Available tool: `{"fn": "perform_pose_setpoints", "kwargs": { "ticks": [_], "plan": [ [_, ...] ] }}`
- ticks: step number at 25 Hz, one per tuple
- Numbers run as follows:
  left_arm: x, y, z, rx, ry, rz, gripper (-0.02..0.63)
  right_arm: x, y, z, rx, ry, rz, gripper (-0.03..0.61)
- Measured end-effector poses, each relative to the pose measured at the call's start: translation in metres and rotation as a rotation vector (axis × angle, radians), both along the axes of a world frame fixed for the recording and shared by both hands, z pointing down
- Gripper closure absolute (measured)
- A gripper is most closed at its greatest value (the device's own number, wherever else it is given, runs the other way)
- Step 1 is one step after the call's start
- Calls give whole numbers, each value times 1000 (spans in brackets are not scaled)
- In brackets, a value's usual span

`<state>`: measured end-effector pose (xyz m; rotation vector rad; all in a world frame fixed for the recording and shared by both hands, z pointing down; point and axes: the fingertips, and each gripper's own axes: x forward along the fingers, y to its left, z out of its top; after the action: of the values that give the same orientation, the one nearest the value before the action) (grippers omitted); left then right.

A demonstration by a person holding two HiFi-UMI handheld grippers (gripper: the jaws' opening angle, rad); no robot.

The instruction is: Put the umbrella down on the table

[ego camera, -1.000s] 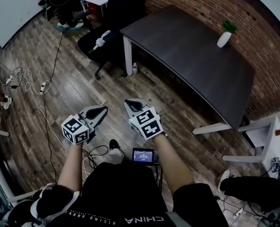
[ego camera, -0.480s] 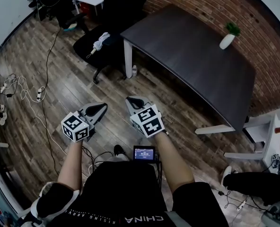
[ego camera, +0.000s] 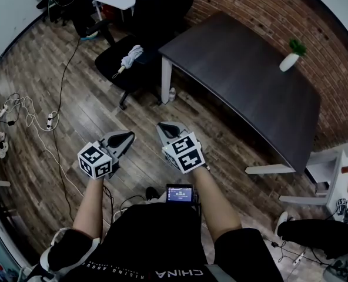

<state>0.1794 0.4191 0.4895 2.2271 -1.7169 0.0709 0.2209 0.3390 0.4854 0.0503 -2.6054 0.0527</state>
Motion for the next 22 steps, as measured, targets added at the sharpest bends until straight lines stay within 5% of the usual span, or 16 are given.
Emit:
{"fn": "perform_pose_setpoints", "kwargs": {
  "ticks": [22],
  "plan": [
    [-131,-115,5,-25,5,-84,612,-148,-116,9,-49,-20,-97,572]
  ]
}}
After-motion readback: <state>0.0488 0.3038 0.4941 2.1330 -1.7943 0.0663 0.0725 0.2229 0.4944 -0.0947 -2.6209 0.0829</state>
